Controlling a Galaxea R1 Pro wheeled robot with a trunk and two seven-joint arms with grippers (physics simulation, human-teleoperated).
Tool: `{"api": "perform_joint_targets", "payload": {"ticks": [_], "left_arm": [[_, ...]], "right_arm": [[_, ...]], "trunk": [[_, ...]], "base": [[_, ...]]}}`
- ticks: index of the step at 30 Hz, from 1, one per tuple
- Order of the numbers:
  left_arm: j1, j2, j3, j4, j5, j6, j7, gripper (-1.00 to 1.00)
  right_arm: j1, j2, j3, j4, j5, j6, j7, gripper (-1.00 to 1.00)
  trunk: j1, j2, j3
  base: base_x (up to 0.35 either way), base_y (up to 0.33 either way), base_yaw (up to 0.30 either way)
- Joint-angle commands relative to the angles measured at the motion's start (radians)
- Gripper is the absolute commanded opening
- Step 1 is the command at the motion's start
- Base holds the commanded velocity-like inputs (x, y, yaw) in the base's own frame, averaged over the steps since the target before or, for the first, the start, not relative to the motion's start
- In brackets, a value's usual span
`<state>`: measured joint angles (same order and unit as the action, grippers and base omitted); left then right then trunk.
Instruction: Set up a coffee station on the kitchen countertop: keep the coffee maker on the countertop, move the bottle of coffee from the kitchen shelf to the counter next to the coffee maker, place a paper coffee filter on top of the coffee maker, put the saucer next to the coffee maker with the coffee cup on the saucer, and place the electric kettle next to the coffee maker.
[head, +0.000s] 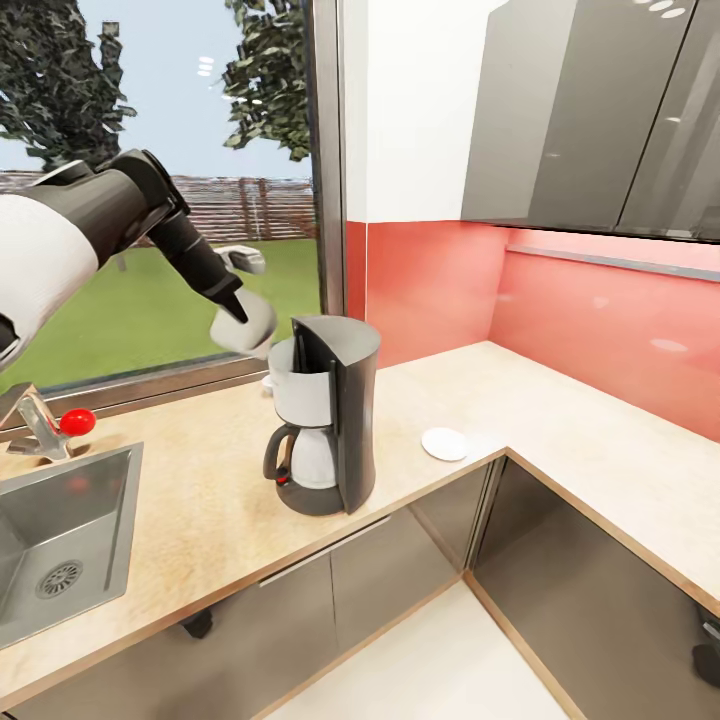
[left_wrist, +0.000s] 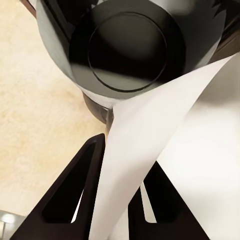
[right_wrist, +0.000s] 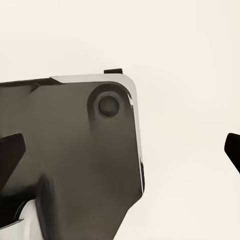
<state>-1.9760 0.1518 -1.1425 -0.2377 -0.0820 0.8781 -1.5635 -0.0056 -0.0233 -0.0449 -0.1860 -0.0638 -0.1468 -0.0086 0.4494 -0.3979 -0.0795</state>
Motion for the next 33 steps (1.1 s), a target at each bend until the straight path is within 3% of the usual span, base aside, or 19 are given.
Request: {"api": "perform_joint_targets", "payload": {"ticks": [1, 18, 24, 33], "left_arm": [[0.000, 0.001, 0.007, -0.002, -0.008, 0.005, -0.007, -1.00], [0.000, 0.003, 0.105, -0.008, 0.007, -0.022, -0.007, -1.00], [0.000, 0.002, 0.111, -0.008, 0.007, -0.087, -0.007, -1.00], [0.012, 0.001, 0.109, -0.003, 0.011, -0.097, -0.007, -1.00]], "right_arm": [[-0.001, 0.000, -0.002, 0.000, -0.007, -0.004, 0.001, 1.00], [-0.001, 0.000, -0.002, 0.000, -0.007, -0.004, -0.001, 1.00], [-0.001, 0.000, -0.002, 0.000, -0.007, -0.004, -0.002, 1.00], [-0.001, 0.000, -0.003, 0.000, -0.007, -0.004, -0.002, 1.00]], "trunk": [[0.001, -0.002, -0.002], [0.001, -0.002, -0.002], [0.001, -0.002, -0.002], [0.001, -0.002, -0.002]], "base": [[0.000, 0.000, 0.000], [0.000, 0.000, 0.000], [0.000, 0.000, 0.000], [0.000, 0.000, 0.000]]}}
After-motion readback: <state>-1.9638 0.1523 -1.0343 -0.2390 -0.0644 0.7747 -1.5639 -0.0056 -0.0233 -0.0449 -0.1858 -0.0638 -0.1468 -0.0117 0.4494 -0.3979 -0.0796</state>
